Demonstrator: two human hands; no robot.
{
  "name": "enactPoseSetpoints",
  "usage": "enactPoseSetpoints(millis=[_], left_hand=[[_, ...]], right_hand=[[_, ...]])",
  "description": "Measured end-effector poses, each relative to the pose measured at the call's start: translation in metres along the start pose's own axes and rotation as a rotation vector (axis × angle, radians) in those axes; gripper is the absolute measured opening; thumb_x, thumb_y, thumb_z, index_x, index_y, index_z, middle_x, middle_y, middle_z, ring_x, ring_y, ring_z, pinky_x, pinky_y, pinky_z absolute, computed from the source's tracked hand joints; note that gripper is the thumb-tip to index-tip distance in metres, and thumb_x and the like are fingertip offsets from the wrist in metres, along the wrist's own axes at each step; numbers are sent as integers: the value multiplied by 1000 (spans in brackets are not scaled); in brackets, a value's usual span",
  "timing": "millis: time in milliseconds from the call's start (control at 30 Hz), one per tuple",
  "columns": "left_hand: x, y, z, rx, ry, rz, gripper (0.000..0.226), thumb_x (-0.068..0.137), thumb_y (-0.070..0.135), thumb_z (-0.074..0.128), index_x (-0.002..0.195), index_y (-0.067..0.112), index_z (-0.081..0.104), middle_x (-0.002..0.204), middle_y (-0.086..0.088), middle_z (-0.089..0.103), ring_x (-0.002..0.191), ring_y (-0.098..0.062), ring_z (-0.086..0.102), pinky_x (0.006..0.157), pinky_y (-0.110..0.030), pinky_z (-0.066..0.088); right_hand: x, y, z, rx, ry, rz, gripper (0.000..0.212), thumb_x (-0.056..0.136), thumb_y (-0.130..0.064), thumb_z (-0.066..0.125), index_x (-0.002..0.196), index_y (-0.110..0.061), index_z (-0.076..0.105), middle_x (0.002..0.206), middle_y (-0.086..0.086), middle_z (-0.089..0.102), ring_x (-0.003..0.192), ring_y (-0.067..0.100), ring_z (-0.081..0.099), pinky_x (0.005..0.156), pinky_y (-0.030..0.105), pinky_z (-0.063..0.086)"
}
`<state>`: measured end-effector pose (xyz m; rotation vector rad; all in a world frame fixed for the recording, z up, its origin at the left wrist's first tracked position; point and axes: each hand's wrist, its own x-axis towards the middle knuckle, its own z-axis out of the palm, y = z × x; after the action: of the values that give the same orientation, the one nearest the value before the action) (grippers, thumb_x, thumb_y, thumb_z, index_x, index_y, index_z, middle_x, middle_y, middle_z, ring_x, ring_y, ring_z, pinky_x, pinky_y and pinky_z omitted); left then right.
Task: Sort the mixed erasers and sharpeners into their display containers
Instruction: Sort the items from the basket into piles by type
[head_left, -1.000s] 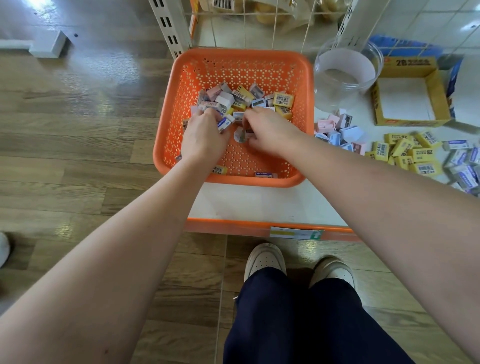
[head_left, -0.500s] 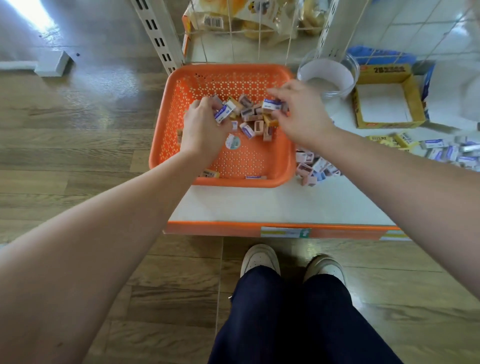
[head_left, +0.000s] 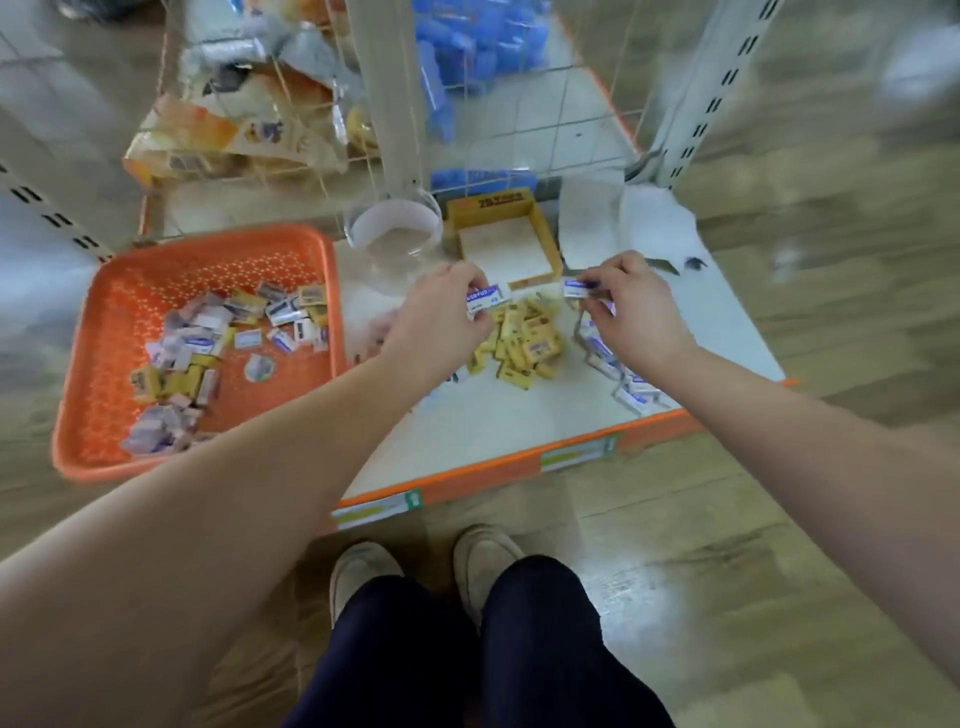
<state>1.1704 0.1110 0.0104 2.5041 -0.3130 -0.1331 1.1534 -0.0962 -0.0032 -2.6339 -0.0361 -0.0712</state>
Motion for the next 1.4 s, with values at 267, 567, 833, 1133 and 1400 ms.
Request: enactPoseSetpoints(millis=[267, 567, 833, 1133, 1400], left_hand=[[42, 44, 96, 83, -160, 79, 26, 85, 16, 57, 110, 18, 61, 111, -7, 57, 102, -22, 54, 68, -21, 31], [68, 51, 134, 268, -79, 105, 30, 90, 40, 56, 118, 33, 55, 111, 5, 64, 111, -21, 52, 95, -38, 32], [57, 13, 60, 245, 45, 180, 34, 91, 35, 55, 124, 30, 54, 119, 6, 60, 114, -21, 48, 97, -37, 29], [6, -75, -54, 196, 372, -63, 31, 90, 24, 49, 120, 18, 54, 122, -6, 54, 116, -28, 44, 96, -38, 30], [-49, -172, -97, 138, 351, -442, 34, 84, 22, 56, 117, 13, 55, 118, -15, 57, 112, -37, 49, 93, -44, 40]], right_hand=[[-14, 96, 2, -95, 28, 151, 31, 88, -1, 52, 118, -1, 61, 113, 20, 53, 107, 37, 49, 93, 35, 37], [-9, 109, 36, -28, 55, 112, 39, 84, 5, 49, 121, -1, 58, 120, 18, 50, 106, 34, 53, 90, 35, 44], [-4, 84, 23, -105, 188, 30, 42, 80, 4, 49, 120, -2, 59, 116, 21, 53, 106, 41, 48, 90, 52, 41], [23, -32, 44, -13, 175, -204, 30, 82, -3, 55, 110, -4, 65, 106, 18, 58, 99, 39, 53, 85, 47, 45], [34, -150, 82, 74, -2, -416, 28, 84, -9, 59, 111, -4, 65, 108, 16, 58, 106, 31, 52, 93, 33, 37]])
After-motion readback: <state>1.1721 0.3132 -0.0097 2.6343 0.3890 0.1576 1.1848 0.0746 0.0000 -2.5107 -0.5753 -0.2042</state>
